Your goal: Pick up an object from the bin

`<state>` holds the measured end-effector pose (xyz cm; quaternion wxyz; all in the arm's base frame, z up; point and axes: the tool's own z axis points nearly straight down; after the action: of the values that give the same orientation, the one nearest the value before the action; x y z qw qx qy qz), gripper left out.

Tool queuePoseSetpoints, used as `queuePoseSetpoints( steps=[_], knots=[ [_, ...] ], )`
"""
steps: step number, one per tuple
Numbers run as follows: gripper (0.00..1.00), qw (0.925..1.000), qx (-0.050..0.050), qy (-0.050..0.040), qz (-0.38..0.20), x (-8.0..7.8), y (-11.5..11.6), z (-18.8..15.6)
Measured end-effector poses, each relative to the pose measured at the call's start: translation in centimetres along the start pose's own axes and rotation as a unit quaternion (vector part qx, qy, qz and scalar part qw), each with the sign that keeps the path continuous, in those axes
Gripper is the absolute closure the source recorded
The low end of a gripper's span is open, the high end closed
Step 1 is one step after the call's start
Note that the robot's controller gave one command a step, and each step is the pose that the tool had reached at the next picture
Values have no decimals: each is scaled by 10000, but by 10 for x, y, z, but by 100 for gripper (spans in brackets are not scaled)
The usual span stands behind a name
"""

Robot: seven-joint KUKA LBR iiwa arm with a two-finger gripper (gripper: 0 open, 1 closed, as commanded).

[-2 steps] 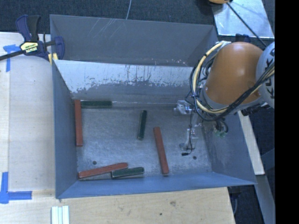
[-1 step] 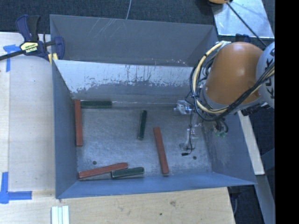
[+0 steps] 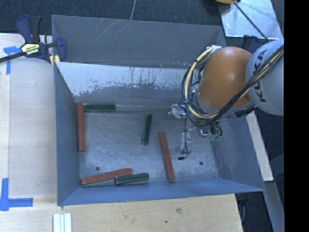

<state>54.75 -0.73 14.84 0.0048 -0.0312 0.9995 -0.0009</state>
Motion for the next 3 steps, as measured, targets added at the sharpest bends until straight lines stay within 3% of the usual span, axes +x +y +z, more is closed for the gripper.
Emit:
queuePoseSetpoints(
  steps=[1,2,3],
  knots=[
    [0,9928,-12,23,-1196,7,16,52],
    [0,9799,-26,68,-1991,-24,20,66],
    [100,9261,-23,20,-3774,-21,-6,76]
  ],
)
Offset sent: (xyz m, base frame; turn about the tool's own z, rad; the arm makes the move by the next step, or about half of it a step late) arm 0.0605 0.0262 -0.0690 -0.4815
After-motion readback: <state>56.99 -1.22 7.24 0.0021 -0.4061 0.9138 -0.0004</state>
